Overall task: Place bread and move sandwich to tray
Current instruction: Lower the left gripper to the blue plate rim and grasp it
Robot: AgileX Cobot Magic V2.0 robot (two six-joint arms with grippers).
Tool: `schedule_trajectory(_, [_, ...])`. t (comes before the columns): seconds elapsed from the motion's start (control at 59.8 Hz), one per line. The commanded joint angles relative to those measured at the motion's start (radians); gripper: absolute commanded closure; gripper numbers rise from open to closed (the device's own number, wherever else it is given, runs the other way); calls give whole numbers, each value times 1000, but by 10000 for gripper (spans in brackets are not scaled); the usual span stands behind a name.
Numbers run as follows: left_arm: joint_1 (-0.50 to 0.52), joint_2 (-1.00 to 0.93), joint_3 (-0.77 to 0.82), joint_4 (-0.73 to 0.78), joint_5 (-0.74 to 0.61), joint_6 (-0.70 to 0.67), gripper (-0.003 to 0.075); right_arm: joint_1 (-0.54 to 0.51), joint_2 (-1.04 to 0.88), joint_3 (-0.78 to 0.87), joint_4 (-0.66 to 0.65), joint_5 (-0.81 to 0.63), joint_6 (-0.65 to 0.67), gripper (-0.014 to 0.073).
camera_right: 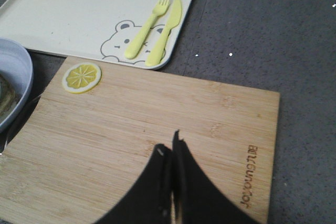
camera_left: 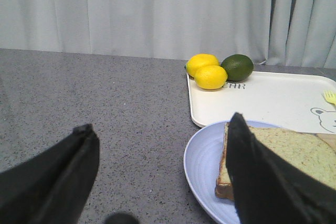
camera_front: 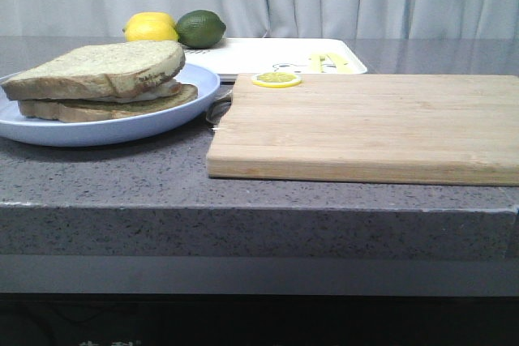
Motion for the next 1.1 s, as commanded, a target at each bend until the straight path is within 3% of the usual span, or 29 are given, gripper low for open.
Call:
schedule_trajectory(0.0, [-5, 12, -38, -2, -86, -7, 227, -7, -115, 52, 2, -100, -12, 671])
schedule_trajectory(0.268, [-5, 12, -38, -2, -86, -7, 227, -7, -513, 433, -5, -338, -97, 671])
schedule_trajectory(0.435, [-5, 14, -38, -2, -92, -7, 227, -7, -724, 612, -8, -376, -97, 671])
schedule_trajectory(0.619, [-5, 120, -116, -11, 41, -7, 226, -7, -771, 633, -8, -440, -97, 671])
schedule_trajectory(0.887, [-5, 505, -388, -18, 231, -6, 227, -7, -768, 633, -8, -434, -97, 671])
schedule_trajectory(1.088, [-5, 763, -546, -18, 285, 44, 227, -7, -768, 633, -8, -434, -97, 671])
